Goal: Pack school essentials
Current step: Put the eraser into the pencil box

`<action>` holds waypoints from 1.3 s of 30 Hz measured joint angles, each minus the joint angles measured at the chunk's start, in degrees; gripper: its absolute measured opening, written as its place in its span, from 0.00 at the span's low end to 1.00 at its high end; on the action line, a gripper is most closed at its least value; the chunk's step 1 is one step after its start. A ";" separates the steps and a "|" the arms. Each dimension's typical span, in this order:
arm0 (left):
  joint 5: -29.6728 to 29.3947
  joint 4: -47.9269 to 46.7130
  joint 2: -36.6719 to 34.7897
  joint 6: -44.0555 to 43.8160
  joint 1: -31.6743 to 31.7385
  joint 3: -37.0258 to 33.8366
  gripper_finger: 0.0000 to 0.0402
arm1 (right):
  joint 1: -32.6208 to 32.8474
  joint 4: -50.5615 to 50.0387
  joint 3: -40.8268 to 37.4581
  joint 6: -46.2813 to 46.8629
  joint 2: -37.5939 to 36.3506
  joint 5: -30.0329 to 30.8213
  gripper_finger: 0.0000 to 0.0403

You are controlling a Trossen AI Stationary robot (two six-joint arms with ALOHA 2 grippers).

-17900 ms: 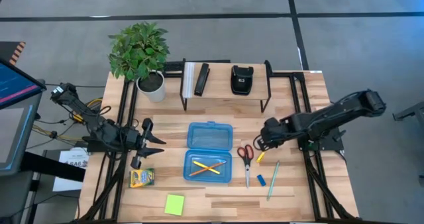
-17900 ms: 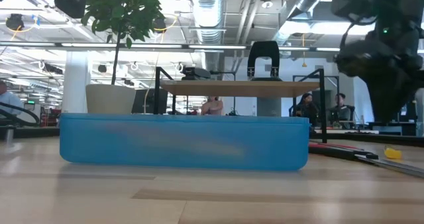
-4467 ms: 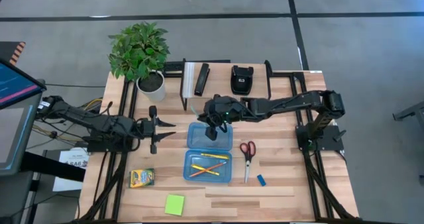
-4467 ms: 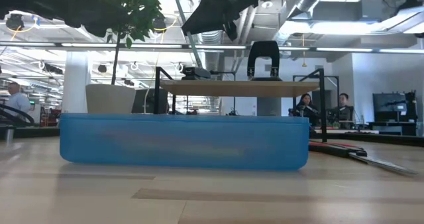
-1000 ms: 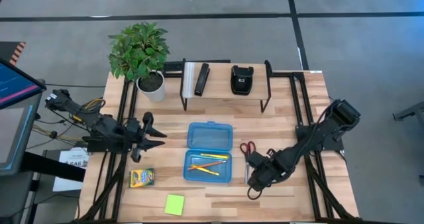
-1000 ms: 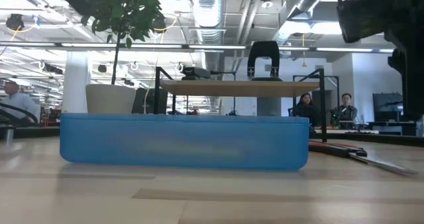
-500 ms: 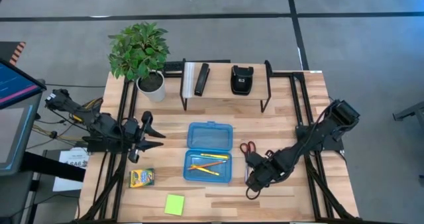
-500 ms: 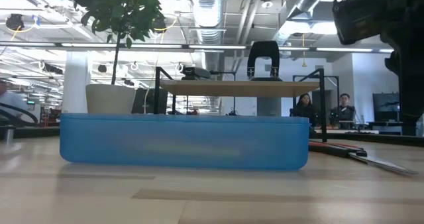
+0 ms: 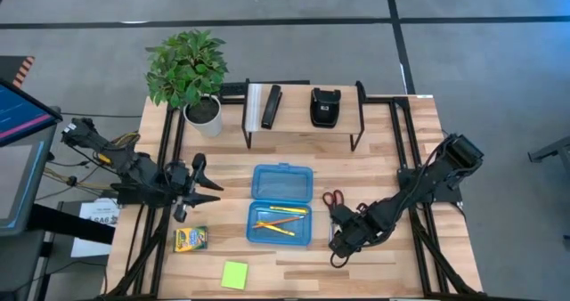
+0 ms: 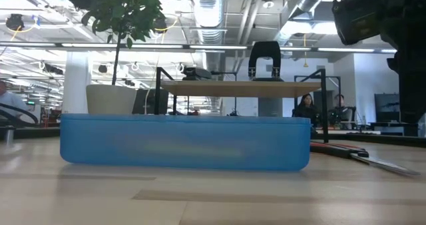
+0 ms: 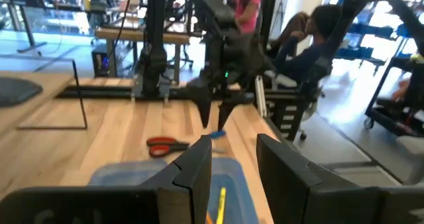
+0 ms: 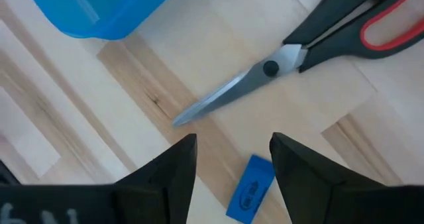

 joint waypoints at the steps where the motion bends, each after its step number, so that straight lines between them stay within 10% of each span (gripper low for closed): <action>1: -0.25 0.26 0.04 0.00 -0.15 -0.59 0.27 | 0.05 -0.05 0.00 0.07 0.00 0.01 0.54; 30: -1.05 0.50 1.03 -2.25 -1.64 -0.65 0.27 | 6.82 -1.70 0.39 9.19 10.61 -4.35 0.57; 39: -1.18 0.56 2.32 -2.31 -1.64 -0.65 0.27 | 6.67 -2.34 0.46 9.00 11.21 -4.34 0.35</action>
